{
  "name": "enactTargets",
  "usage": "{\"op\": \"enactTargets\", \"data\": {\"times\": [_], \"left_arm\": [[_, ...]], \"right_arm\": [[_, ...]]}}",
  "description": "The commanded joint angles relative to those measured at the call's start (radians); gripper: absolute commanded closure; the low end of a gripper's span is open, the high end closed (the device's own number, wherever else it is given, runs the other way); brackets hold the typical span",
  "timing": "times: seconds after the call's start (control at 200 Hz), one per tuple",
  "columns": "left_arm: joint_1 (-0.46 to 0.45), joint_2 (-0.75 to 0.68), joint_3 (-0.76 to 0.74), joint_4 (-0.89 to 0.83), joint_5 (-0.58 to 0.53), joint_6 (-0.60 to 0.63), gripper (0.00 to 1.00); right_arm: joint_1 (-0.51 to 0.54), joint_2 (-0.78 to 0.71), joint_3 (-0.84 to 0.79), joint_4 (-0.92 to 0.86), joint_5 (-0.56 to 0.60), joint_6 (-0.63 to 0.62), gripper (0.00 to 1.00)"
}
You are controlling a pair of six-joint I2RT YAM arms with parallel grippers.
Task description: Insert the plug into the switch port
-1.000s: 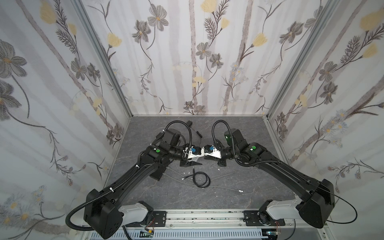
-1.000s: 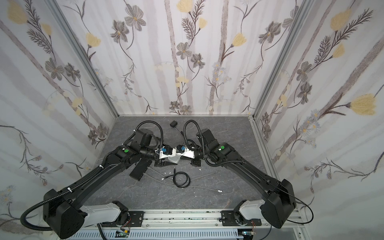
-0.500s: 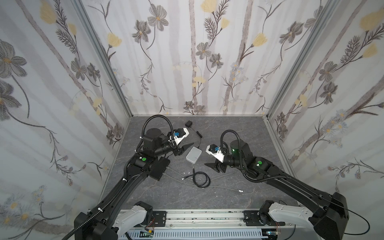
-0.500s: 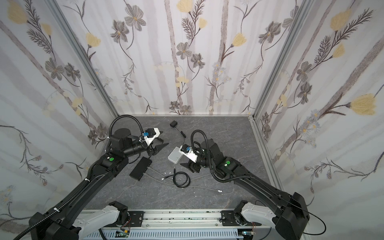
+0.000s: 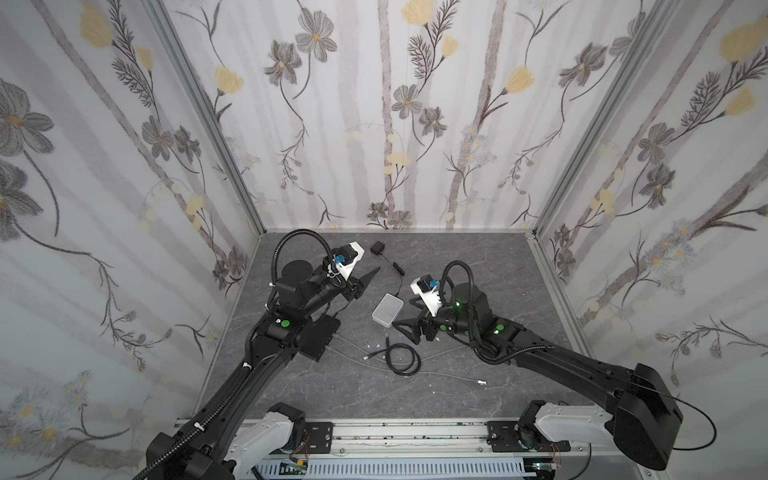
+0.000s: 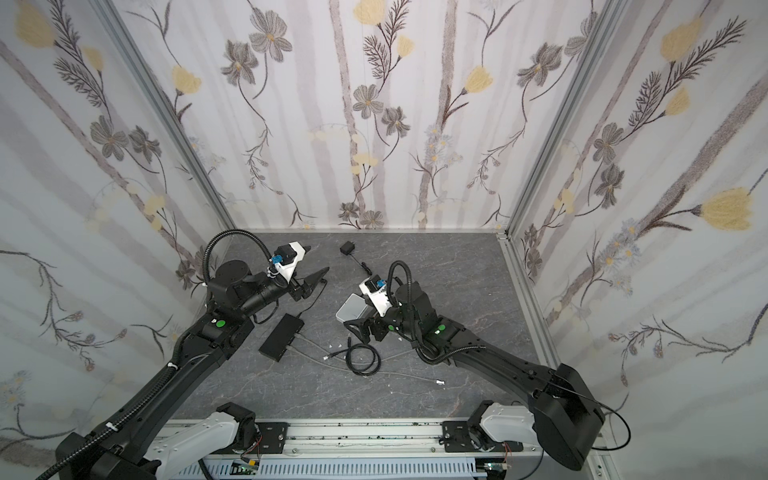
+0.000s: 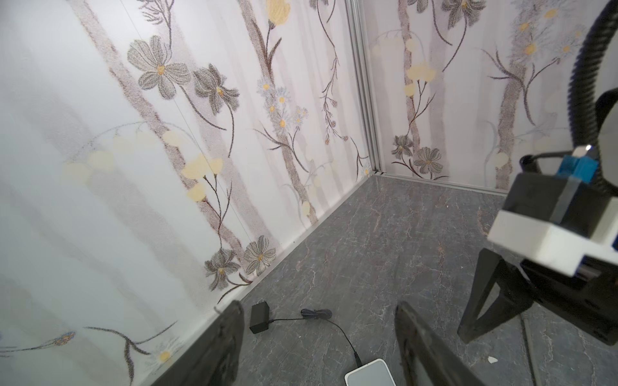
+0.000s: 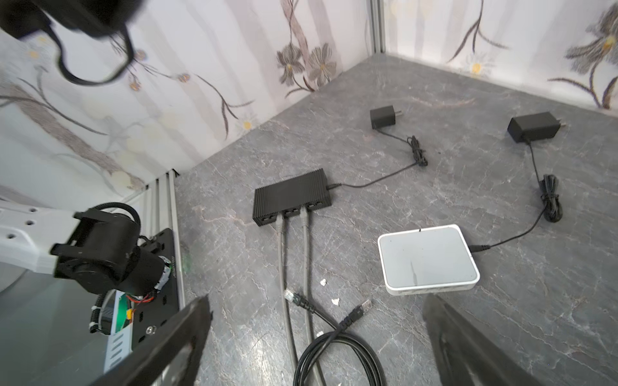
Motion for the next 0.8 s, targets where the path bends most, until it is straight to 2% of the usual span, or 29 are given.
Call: {"op": "enactTargets", "data": {"times": [0.0, 0.08, 0.11, 0.185, 0.255, 0.31, 0.39, 0.485, 0.655, 0.695, 0.794], "left_arm": [[0.008, -0.014, -0.008, 0.055, -0.117, -0.032, 0.27], [0.020, -0.031, -0.025, 0.083, -0.224, -0.064, 0.23], [0.025, -0.039, -0.033, 0.096, -0.277, -0.077, 0.23], [0.044, -0.055, -0.049, 0.122, -0.349, -0.098, 0.22], [0.064, -0.061, -0.060, 0.144, -0.357, -0.119, 0.22], [0.076, -0.060, -0.062, 0.155, -0.334, -0.136, 0.21], [0.090, -0.051, -0.056, 0.156, -0.301, -0.154, 0.21], [0.103, -0.048, -0.054, 0.160, -0.290, -0.167, 0.21], [0.124, -0.046, -0.057, 0.171, -0.279, -0.185, 0.21], [0.130, -0.046, -0.057, 0.175, -0.272, -0.192, 0.21], [0.146, -0.041, -0.057, 0.186, -0.253, -0.219, 0.21]], "right_arm": [[0.075, 0.059, 0.010, -0.078, 0.108, -0.112, 0.02], [0.087, 0.134, 0.048, -0.111, 0.095, -0.167, 0.12], [0.089, 0.185, 0.067, -0.129, 0.082, -0.190, 0.20], [0.100, 0.277, 0.135, -0.204, 0.080, -0.250, 0.46], [0.126, 0.362, 0.214, -0.279, 0.125, -0.307, 0.57], [0.161, 0.420, 0.267, -0.316, 0.183, -0.362, 0.55], [0.224, 0.500, 0.343, -0.373, 0.323, -0.441, 0.45], [0.271, 0.578, 0.409, -0.415, 0.443, -0.511, 0.46], [0.293, 0.620, 0.430, -0.423, 0.517, -0.579, 0.53], [0.294, 0.620, 0.431, -0.425, 0.523, -0.588, 0.57], [0.296, 0.621, 0.432, -0.427, 0.528, -0.610, 0.59]]}}
